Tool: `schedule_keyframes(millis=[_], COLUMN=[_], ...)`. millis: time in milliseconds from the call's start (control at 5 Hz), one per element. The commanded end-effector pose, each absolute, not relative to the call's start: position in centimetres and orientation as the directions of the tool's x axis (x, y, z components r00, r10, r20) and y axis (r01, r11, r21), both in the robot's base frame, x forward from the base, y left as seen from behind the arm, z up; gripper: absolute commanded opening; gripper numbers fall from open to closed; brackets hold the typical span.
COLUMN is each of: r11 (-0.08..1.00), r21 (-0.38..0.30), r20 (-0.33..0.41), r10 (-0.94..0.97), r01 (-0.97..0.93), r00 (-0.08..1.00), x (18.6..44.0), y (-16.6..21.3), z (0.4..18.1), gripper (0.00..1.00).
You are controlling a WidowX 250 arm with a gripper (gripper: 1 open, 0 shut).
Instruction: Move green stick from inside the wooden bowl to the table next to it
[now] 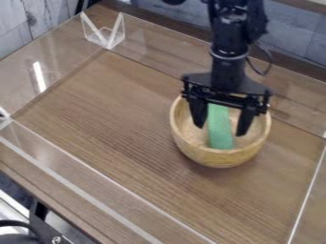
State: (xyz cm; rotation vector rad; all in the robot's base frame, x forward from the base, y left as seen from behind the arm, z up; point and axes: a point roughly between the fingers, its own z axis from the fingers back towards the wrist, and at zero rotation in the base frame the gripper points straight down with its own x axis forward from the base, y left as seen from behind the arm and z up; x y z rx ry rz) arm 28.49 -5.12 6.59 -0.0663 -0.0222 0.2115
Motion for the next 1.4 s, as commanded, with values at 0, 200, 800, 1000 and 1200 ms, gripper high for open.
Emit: schedule_keyframes(millis=[0,200,800,1000,1200], r11=[0.975,0.976,0.991,0.992,0.993], r21=[-0.095,-0.097,-0.092,-0.091,-0.089], r20=[0.086,0.094,0.093,0.088,0.083], r10=[0.209,0.206,0.108,0.097,0.088], r01=[-0.201,-0.197,-0.099,-0.089,-0.081], r00=[0.974,0.974,0.99,0.991,0.993], x=[29.4,29.7,30.1,30.0,29.8], y=[-3.2,-2.3,-2.9,-2.6,-2.3], z=[9.2,9.8,9.1,8.9,8.8], gripper=[1.0,1.0,1.0,1.0,1.0])
